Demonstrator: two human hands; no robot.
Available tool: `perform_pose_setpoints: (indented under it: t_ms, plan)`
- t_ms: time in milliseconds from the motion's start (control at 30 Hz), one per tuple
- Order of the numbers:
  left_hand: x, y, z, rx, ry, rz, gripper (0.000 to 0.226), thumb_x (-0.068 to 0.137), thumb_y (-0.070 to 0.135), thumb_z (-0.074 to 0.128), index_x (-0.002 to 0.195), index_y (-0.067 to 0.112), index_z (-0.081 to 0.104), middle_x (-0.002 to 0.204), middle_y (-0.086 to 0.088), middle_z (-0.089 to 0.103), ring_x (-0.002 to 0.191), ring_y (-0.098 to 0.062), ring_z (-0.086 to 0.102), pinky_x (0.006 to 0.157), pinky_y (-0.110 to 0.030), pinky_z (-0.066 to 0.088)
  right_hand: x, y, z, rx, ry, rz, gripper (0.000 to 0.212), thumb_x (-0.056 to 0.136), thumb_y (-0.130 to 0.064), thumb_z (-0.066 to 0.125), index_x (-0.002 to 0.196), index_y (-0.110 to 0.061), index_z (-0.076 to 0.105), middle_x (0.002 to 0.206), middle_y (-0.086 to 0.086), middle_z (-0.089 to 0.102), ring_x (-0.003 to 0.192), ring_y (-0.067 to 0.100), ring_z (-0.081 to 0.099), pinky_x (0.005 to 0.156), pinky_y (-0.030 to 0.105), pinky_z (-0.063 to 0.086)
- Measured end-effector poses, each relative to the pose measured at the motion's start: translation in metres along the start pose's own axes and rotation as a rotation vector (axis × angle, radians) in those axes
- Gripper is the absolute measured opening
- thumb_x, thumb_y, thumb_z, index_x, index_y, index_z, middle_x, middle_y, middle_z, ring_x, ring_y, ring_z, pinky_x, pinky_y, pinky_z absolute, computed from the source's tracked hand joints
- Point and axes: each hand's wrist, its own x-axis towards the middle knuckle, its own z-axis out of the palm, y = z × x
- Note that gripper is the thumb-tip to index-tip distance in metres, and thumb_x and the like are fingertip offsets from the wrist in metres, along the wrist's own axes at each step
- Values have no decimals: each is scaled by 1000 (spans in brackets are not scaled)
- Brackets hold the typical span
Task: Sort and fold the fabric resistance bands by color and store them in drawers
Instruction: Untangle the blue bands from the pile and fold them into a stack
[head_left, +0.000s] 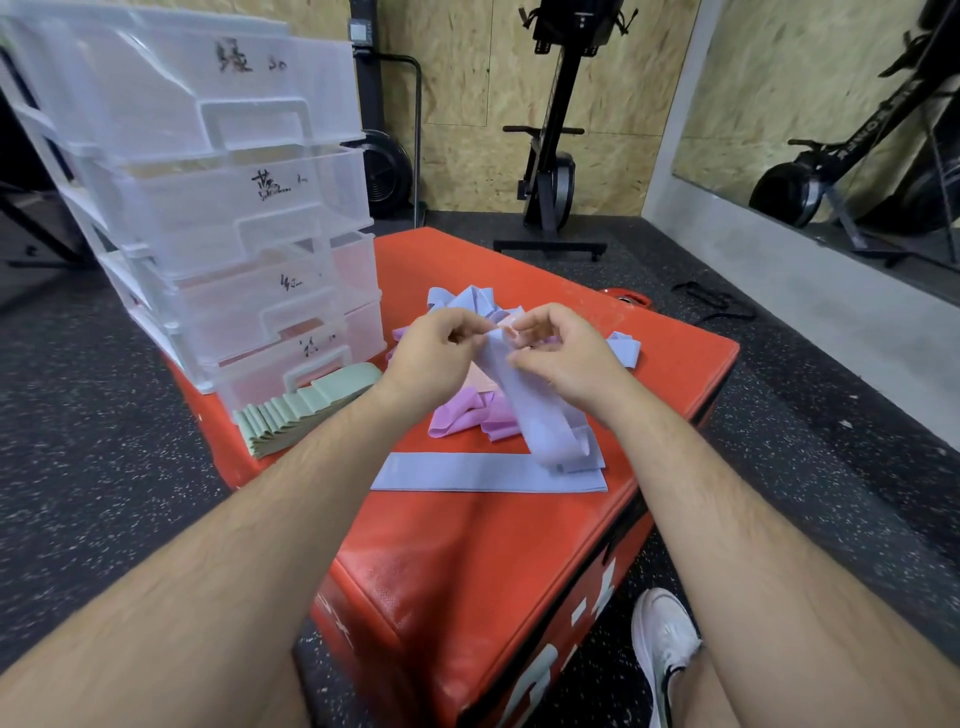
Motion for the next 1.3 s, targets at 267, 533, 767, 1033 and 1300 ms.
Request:
perform_pose_setpoints:
  t_ms: [267,533,767,1033,1300]
  plan:
    - [-4,2,-11,-24,-41,63,30,91,3,45,92,24,67,80,-11,64,61,-22,51,54,-32,42,5,-3,15,-31,43,-34,19,100,-18,49,110,-26,63,105,-12,70,88,-1,61,72,26,47]
    - [-4,1,-12,5,49,160,10,87,14,69,84,21,64,82,3,66,75,-13,58,64,-22,45,9,0,24,-48,-110,-56,37,94,-18,65,129,-24,56,131,-3,61,126,12,54,96,15,43]
    - [-3,-4,-16,-159,84,154,19,86,4,66,84,22,61,76,11,59,67,-11,47,61,-25,42,12,10,18,-64,-151,-9,37,82,-28,78,113,-21,59,106,11,72,103,26,69,94,49,54]
    - [-1,-1,-34,-385,241,61,22,88,4,65,79,24,61,80,6,60,73,-13,54,68,-30,47,4,33,-11,-318,-338,66,20,78,-28,80,90,-25,64,83,-11,66,73,2,58,72,27,49]
    - [-3,-12,-51,-433,343,-19,18,86,13,68,80,29,64,86,13,62,83,-12,59,80,-42,54,-11,36,-28,-311,-373,175,46,74,-41,71,101,-5,64,86,-1,57,78,14,52,73,36,41]
